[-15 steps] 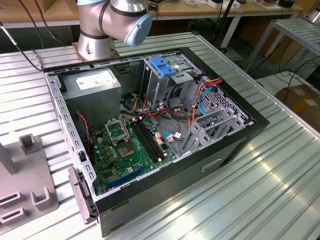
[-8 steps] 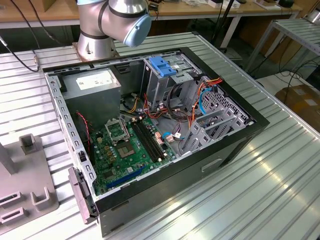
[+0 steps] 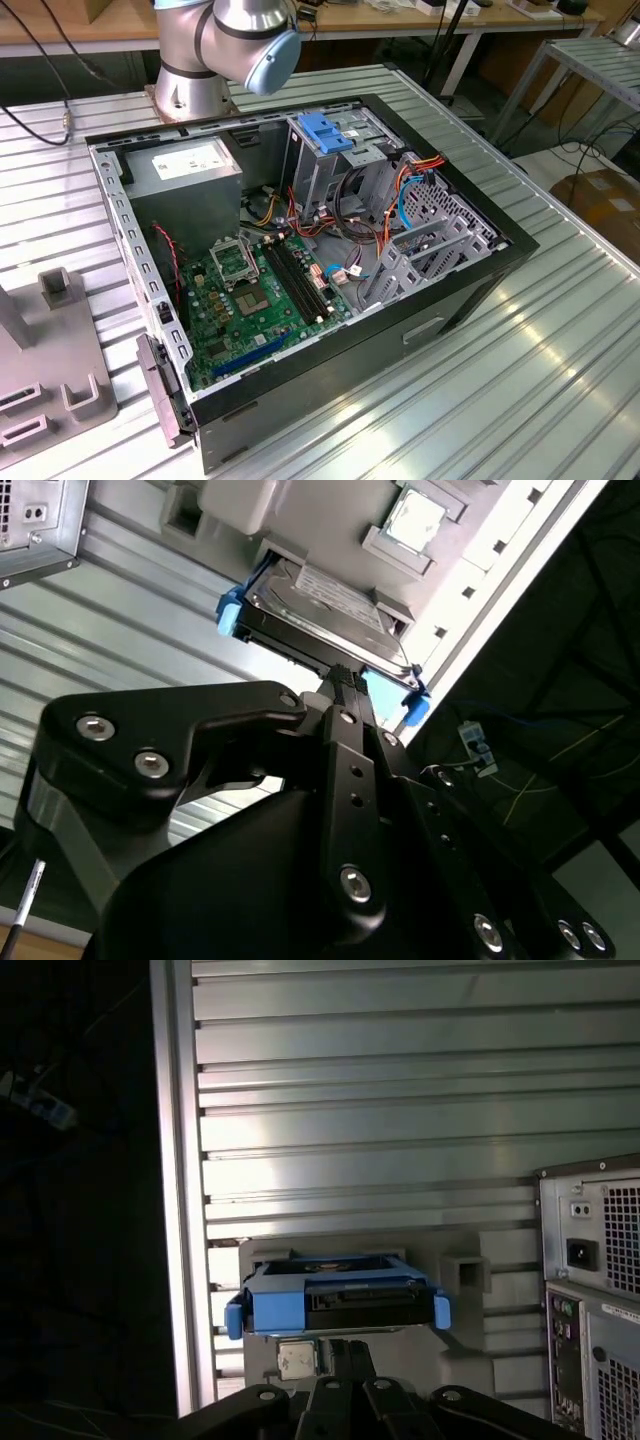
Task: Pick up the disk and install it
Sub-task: 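Reach for the disk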
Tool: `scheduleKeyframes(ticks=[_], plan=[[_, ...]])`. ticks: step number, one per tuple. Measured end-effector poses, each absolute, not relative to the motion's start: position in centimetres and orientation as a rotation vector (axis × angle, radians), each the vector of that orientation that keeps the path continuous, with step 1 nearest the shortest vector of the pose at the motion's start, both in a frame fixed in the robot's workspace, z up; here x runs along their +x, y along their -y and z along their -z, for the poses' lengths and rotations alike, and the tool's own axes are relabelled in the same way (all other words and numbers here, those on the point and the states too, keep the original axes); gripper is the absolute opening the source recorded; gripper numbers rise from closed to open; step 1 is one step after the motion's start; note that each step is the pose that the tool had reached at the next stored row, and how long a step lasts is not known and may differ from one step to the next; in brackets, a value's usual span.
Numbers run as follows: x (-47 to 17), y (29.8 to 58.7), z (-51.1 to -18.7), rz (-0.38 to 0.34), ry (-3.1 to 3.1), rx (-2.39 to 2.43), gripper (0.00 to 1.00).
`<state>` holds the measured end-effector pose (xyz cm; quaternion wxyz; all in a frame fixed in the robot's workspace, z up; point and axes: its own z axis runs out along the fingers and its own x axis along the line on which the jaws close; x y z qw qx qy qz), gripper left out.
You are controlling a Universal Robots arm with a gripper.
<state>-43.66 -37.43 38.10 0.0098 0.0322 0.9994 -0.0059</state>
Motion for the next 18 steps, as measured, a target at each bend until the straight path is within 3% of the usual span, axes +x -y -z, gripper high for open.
scheduleKeyframes(ticks=[18], plan=[[-45.9, 37.4, -38.1, 0.018, -3.121, 0.100, 0.10]])
